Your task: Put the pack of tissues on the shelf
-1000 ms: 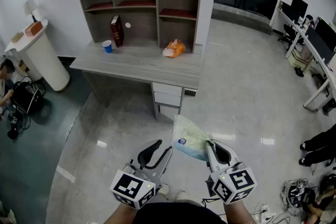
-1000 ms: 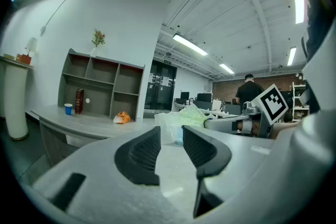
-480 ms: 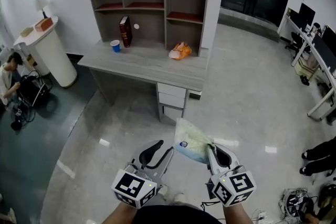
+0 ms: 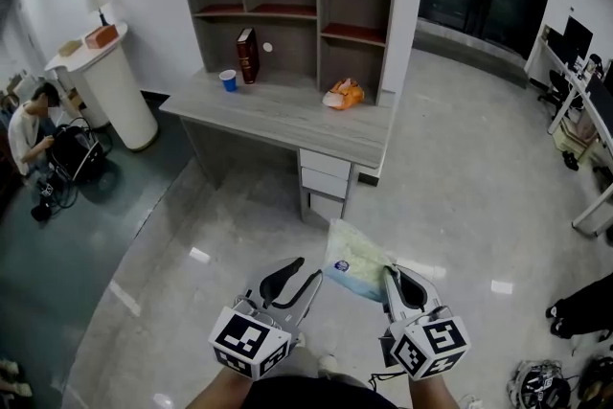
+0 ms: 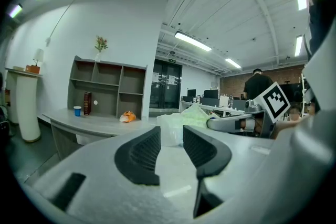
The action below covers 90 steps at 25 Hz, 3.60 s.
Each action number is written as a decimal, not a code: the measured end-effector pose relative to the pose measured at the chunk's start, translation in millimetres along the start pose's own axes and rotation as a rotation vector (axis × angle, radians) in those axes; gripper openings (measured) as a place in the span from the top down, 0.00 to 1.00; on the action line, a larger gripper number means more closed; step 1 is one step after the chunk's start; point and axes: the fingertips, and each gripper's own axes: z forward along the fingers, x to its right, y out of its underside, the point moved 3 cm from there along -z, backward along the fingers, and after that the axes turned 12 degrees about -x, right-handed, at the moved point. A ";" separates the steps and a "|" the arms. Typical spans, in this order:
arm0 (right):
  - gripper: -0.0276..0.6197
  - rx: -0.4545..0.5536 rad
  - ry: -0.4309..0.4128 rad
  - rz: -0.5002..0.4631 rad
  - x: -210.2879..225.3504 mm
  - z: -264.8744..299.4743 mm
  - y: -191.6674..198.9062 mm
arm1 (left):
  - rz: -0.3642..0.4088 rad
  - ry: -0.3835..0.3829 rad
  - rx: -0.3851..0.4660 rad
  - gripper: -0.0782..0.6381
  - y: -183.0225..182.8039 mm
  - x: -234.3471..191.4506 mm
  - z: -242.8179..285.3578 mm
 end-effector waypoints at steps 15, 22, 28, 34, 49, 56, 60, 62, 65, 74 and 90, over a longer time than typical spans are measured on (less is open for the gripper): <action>0.94 -0.019 -0.019 -0.001 22.0 33.0 -22.6 | -0.014 0.007 -0.019 0.72 -21.6 -25.8 38.9; 0.94 -0.019 -0.005 -0.023 39.8 71.4 -50.1 | -0.012 0.036 -0.017 0.72 -41.3 -54.4 69.2; 0.94 -0.020 -0.005 -0.022 50.7 112.4 -71.4 | -0.017 0.036 -0.029 0.72 -55.6 -91.7 94.7; 0.94 -0.035 0.005 -0.027 59.1 151.0 -88.5 | -0.016 0.038 -0.014 0.72 -71.1 -129.7 114.6; 0.94 -0.040 0.048 -0.030 65.5 220.7 -125.4 | -0.029 0.060 -0.002 0.71 -84.3 -201.3 139.4; 0.94 -0.057 0.066 -0.021 87.9 244.3 -141.1 | -0.060 0.034 0.003 0.70 -95.3 -224.7 158.1; 0.94 -0.044 0.041 -0.041 104.8 266.3 -157.2 | -0.079 0.016 -0.002 0.70 -104.3 -236.1 176.5; 0.94 -0.039 0.022 -0.058 114.0 276.4 -167.1 | -0.084 -0.002 0.003 0.70 -111.8 -240.7 186.9; 0.94 -0.029 -0.002 -0.085 127.3 289.4 -184.8 | -0.079 -0.022 0.014 0.70 -124.7 -246.3 204.6; 0.94 -0.016 -0.090 -0.124 158.0 332.8 -215.3 | -0.084 -0.089 0.019 0.70 -148.1 -266.5 245.7; 0.94 -0.011 -0.202 -0.177 184.2 390.7 -256.7 | -0.096 -0.206 0.044 0.70 -175.5 -299.7 282.1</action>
